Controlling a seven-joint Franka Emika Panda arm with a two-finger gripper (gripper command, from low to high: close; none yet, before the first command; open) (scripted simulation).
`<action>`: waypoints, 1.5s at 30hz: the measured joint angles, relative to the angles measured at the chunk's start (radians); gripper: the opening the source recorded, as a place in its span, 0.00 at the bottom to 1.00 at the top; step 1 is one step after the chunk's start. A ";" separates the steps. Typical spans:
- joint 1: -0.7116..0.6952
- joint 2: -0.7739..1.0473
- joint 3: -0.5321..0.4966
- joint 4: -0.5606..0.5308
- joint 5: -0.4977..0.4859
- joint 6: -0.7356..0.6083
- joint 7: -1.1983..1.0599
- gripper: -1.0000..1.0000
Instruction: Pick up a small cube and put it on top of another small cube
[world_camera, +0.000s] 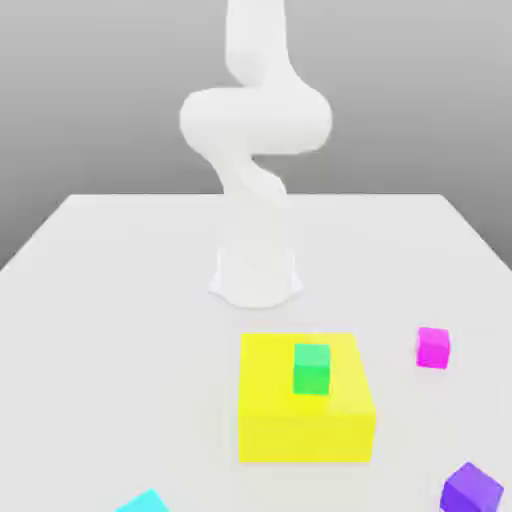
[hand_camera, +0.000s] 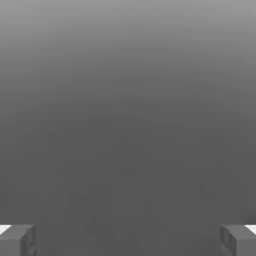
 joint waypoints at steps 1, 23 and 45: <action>-0.010 0.039 0.003 0.002 0.000 0.010 0.021 0.50; -0.151 0.840 -0.005 0.051 -0.020 0.223 0.473 0.50; -0.162 1.121 -0.033 0.071 0.021 0.314 0.583 0.00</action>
